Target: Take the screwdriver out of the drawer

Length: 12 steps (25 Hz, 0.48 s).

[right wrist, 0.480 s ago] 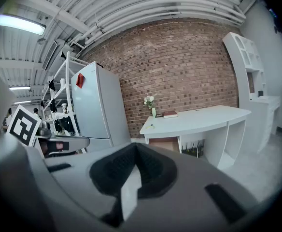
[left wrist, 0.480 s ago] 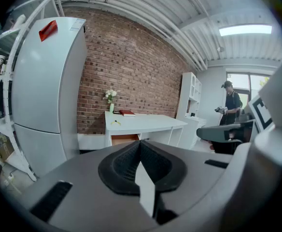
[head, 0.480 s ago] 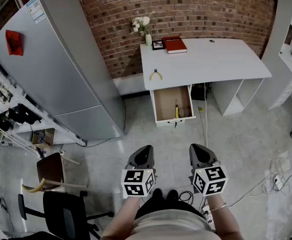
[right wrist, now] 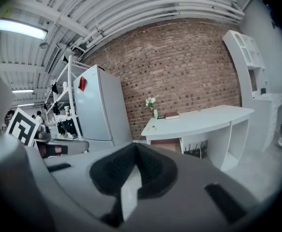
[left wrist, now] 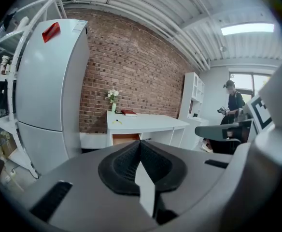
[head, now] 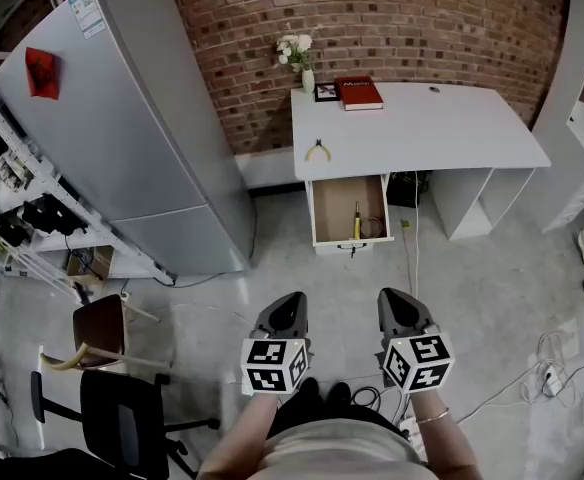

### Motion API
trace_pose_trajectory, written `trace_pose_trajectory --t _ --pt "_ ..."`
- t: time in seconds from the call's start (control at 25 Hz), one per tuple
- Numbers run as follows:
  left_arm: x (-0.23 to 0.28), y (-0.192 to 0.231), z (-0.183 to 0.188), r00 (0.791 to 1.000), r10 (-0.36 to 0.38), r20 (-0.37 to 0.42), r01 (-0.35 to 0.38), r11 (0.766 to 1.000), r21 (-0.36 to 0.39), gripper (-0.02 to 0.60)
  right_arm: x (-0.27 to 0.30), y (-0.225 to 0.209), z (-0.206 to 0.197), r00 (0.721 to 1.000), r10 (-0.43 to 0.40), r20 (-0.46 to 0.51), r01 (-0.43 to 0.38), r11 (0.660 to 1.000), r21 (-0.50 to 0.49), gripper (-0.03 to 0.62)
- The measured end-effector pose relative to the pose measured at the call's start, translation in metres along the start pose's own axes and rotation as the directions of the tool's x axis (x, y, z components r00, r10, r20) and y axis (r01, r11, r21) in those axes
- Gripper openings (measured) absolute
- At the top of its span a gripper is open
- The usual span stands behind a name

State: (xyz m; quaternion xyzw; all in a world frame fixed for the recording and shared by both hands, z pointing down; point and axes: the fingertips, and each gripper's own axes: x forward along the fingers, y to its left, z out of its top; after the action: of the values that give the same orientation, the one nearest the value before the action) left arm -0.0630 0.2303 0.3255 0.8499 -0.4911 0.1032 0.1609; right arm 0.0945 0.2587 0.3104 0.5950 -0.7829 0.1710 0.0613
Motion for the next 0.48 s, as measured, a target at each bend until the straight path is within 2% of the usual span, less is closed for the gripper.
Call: trace_pose_trajectory --t 0.28,0.48 --pt "-0.0053 -0.0052 -0.008 1.0 0.015 -0.006 -0.015 1.0 -0.008 -0.008 -0.0032 0.001 0.001 1.0 0.026 0.007 -0.026 1.0 -0.002 0.005" --pt "-0.008 -0.0079 -0.0099 1.0 0.021 -0.007 -0.021 1.0 -0.009 -0.008 -0.0042 0.0001 -0.0014 0.999 0.038 -0.002 -0.038 0.999 0.013 0.036"
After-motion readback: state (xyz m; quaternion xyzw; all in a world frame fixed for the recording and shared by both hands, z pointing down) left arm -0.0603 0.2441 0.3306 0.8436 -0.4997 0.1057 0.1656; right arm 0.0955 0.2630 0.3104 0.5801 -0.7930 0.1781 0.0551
